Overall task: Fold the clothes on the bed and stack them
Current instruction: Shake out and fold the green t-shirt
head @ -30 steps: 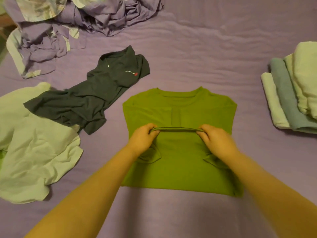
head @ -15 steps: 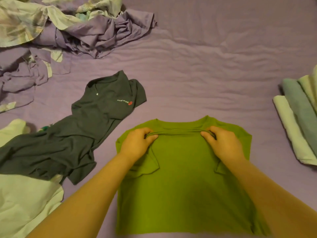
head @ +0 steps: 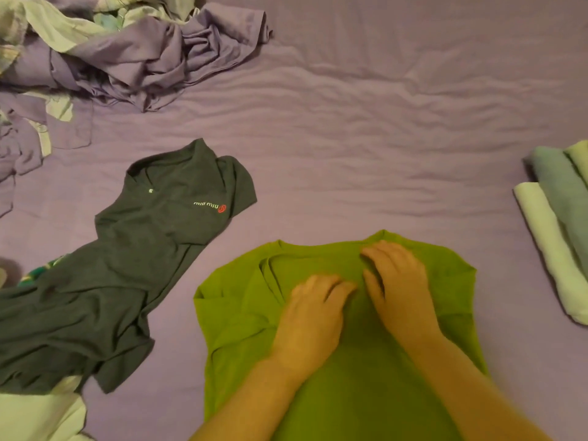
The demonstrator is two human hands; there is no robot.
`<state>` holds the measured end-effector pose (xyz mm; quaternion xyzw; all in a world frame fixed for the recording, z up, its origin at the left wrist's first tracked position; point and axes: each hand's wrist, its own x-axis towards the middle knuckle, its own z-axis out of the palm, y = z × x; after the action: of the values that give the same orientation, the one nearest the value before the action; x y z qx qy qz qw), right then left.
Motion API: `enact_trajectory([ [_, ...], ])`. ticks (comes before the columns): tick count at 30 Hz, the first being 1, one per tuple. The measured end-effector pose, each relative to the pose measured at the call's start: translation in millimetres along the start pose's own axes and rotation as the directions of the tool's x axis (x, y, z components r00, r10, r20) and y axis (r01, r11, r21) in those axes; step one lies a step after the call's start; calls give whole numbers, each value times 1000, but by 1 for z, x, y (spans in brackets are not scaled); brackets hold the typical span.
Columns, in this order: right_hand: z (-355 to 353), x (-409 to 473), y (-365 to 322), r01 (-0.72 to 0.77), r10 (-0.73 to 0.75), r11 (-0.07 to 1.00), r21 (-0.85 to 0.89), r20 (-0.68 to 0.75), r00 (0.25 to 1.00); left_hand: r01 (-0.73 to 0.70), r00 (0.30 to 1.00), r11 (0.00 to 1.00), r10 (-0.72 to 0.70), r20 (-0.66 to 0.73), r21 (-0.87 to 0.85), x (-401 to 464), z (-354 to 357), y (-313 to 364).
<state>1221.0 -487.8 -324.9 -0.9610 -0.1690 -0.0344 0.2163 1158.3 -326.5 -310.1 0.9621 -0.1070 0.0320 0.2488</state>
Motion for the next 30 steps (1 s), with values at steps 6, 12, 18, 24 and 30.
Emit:
enact_trajectory([
  [6,-8,-83,25,92,-94,991,-98,-18,995,-91,973,993,74,218,69,-10,44,16],
  [12,-21,-45,85,-114,113,991,-66,-9,994,-240,943,945,173,283,222,28,58,20],
  [18,-42,-5,104,-423,442,897,130,-201,874,-252,951,913,171,259,322,61,73,19],
  [24,-7,-49,86,20,5,974,-224,110,994,-124,970,924,36,239,363,55,67,20],
  [30,-6,-38,69,-100,172,921,-378,162,972,-116,962,939,26,271,323,-28,48,16],
])
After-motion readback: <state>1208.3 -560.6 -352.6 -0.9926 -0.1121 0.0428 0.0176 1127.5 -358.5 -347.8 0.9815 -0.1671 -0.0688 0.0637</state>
